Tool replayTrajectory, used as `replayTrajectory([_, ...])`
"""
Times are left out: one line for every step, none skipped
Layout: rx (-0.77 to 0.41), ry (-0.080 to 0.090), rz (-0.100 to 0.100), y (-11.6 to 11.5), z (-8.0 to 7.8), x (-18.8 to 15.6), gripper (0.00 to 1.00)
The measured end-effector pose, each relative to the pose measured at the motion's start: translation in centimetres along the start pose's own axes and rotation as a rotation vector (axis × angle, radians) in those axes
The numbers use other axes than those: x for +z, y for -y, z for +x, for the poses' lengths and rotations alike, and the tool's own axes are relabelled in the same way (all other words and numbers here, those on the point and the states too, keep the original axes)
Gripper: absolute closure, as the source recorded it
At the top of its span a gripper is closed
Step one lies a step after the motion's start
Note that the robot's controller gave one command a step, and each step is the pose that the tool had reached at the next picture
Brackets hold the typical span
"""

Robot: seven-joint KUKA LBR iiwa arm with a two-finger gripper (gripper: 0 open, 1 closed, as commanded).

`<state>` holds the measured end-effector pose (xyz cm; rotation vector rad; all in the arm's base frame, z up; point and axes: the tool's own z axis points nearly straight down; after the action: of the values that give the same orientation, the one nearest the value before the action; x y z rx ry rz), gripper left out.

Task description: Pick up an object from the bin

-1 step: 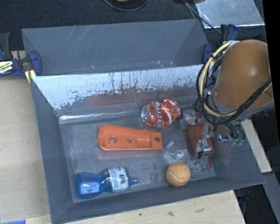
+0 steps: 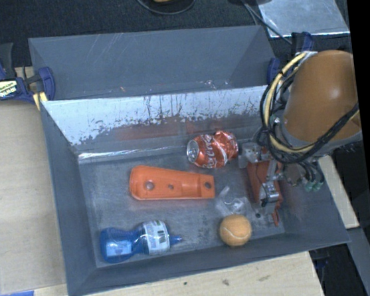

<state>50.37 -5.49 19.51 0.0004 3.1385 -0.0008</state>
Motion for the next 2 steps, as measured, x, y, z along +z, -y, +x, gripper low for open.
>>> replayTrajectory([-0.095, -0.006, -0.001, -5.5, 0.3, 7.8, 0.0])
replayTrajectory([-0.002, 0.005, 0.0, -6.8, -0.2, 7.1, 0.0])
